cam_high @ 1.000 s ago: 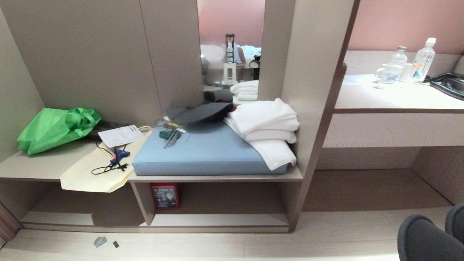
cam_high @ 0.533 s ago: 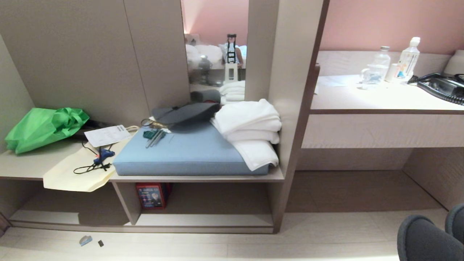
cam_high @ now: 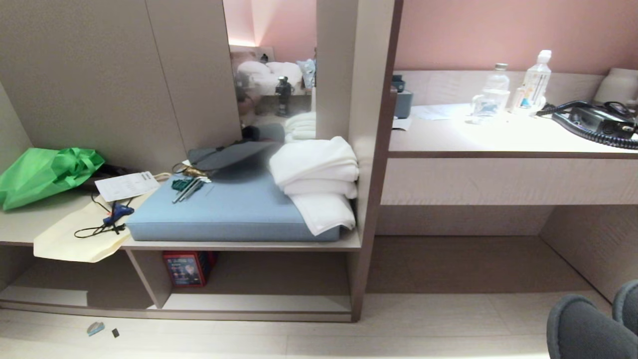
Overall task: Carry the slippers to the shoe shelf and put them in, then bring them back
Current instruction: Place the slippers on the floor
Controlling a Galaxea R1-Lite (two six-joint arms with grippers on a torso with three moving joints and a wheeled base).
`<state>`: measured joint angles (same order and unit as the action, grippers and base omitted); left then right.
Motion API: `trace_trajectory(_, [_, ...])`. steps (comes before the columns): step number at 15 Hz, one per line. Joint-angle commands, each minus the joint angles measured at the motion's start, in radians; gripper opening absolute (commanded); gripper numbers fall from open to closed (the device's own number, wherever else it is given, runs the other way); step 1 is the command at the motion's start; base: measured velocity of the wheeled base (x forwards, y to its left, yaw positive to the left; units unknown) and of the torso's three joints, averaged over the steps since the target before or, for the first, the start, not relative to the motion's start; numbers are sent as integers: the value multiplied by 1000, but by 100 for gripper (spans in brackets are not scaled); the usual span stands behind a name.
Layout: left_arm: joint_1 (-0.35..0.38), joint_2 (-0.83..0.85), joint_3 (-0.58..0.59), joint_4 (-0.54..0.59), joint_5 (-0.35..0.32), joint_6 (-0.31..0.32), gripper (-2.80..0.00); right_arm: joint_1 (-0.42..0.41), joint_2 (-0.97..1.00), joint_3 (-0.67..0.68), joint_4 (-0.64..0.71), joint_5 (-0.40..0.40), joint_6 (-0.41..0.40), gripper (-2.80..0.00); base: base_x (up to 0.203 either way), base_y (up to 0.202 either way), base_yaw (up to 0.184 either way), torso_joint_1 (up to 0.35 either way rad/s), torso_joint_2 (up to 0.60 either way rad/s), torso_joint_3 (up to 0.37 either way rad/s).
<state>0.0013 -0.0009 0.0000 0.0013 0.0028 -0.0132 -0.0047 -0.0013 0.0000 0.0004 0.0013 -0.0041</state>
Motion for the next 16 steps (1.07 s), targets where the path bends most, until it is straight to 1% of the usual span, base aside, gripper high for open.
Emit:
trace_trajectory(1, [0, 1, 0, 0, 0, -1, -280, 0, 0, 0, 0, 0, -1, -280, 0, -196, 3, 5, 3, 7])
trace_trajectory(16, [0, 1, 0, 0, 0, 1, -280, 0, 0, 0, 0, 0, -1, -280, 0, -194, 3, 2, 3, 2])
